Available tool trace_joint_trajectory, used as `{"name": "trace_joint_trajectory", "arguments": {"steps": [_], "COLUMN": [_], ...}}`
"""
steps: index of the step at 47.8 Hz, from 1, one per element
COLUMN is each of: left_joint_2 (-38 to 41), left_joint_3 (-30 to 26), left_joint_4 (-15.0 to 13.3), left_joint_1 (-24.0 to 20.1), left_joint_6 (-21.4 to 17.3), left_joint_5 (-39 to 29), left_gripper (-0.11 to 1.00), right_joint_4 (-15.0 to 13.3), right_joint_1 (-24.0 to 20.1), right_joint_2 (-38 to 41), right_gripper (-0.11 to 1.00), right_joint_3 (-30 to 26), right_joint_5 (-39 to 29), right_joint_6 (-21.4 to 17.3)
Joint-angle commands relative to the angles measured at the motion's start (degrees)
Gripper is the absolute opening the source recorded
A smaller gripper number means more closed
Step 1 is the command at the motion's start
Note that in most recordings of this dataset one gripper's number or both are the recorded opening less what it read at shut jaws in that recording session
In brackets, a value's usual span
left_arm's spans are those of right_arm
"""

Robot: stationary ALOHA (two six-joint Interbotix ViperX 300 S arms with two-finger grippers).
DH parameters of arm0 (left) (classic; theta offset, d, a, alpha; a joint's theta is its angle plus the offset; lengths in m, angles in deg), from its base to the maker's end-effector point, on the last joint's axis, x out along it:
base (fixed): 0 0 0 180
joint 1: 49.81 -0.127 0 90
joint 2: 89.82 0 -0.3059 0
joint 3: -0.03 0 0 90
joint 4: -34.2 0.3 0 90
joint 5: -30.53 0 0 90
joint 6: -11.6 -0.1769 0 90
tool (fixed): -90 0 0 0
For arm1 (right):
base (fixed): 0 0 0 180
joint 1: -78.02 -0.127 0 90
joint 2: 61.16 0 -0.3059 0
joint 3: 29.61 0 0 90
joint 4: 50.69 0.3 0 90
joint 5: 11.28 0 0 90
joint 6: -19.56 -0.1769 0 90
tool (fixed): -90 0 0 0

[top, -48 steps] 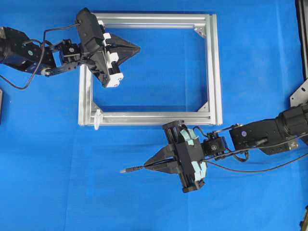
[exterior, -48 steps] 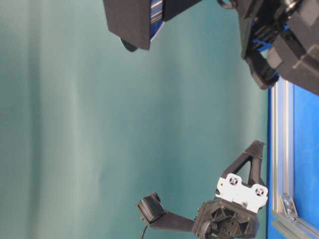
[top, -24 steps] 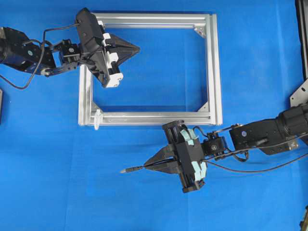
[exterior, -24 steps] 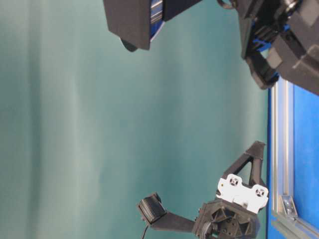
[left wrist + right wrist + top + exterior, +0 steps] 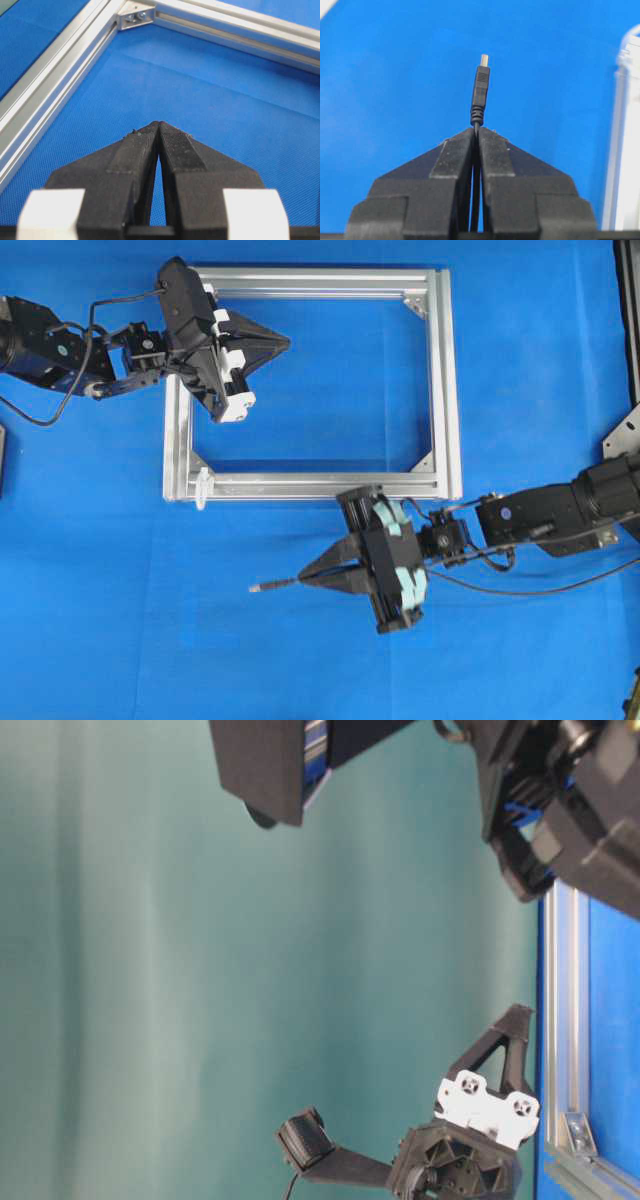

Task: Insert the wire through the string loop located on the left side.
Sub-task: 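Move the right gripper up toward the white zip-tie loop on the frame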

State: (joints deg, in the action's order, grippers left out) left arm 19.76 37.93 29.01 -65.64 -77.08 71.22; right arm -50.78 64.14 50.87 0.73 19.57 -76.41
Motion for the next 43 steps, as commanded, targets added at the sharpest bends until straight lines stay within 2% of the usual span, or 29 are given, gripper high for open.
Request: {"name": "trace_joint_trajectory", "arguments": {"steps": [1,13,27,43], "left_joint_2": [-1.93,-1.93,-2.29,-2.37], "left_joint_3": [-0.44,-0.35,0.44,0.53], "left_joint_4": [0.18,0.18,0.18,0.18], "left_joint_1": [0.09,0.09,0.0,0.09], "left_joint_6": [0.09,0.09,0.09,0.0], "left_joint_5": [0.26,0.26,0.26,0.35], "left_gripper": [0.0,0.0,0.0,0.0], "right_joint_4": [0.0,0.0,0.0,-0.09], "right_joint_1": [1.49,7.03,11.43,11.95], "right_joint_2": [-1.93,-1.93,-1.93,-1.93], "right_gripper": [0.01,0.01,0.01,0.01], "right_joint_3": [-0.35,-0.18,-0.09,-0.18], "right_joint_5": [0.26,0.35,0.44,0.18], "right_joint_6": [0.0,0.09,0.18,0.35]}}
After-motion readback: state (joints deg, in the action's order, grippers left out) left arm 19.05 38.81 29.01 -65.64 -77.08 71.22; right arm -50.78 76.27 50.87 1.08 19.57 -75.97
